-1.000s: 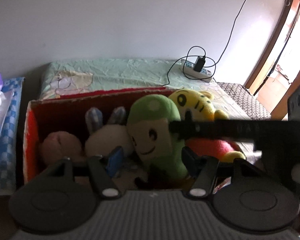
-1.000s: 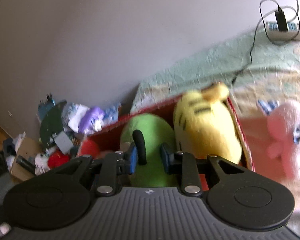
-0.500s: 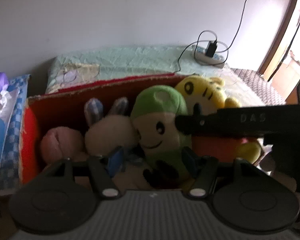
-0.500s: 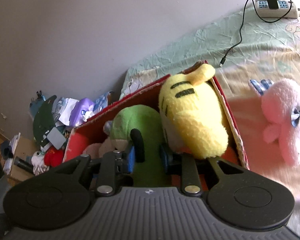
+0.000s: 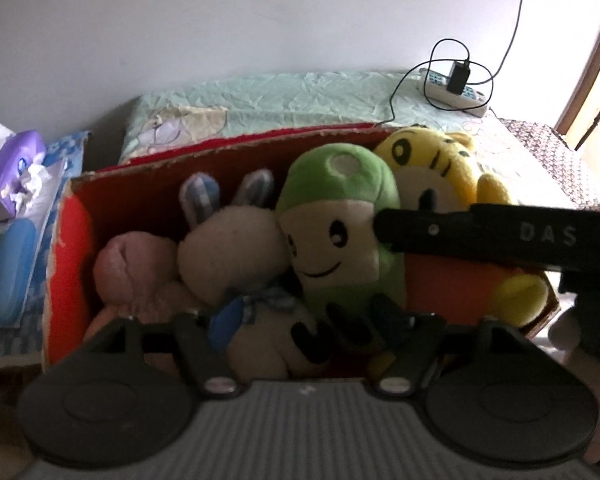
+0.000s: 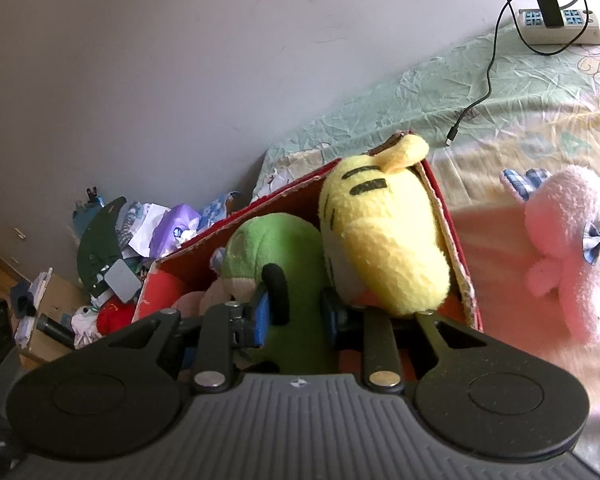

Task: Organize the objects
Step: 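Lower the green plush beside the tiger and open the right gripper, then move the right gripper to the pale pink bunny with blue bow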

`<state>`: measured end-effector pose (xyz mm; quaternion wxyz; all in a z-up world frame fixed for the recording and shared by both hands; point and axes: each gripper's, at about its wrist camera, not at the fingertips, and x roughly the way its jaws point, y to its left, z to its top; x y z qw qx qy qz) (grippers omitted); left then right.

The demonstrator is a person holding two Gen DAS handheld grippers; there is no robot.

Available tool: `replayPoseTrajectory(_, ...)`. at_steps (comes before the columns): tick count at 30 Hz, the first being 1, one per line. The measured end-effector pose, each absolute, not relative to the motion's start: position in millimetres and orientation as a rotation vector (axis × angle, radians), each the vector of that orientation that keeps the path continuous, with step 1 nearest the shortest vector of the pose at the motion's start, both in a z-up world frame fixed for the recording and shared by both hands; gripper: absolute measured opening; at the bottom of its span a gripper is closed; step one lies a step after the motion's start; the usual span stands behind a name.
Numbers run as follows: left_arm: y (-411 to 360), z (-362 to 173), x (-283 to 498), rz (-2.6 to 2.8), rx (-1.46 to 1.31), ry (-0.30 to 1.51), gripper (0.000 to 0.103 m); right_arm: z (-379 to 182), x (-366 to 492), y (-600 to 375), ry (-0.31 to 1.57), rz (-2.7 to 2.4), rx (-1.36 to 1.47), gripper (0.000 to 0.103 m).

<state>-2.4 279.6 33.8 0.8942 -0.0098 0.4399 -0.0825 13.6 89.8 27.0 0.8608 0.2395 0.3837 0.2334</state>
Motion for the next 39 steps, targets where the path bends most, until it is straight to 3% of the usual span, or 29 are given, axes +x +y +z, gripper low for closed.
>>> replayPoseTrajectory(18,264.1,35.2,-10.5,-0.090,0.018,0.904,0.081,36.2,-9.5,78.5,0.765,0.506,0.456,0.024)
replayPoseTrajectory(39,225.6,87.7,-36.1,0.108,0.069,0.796,0.072,47.1,-15.1,-20.5,0.676,0.746,0.618,0.028)
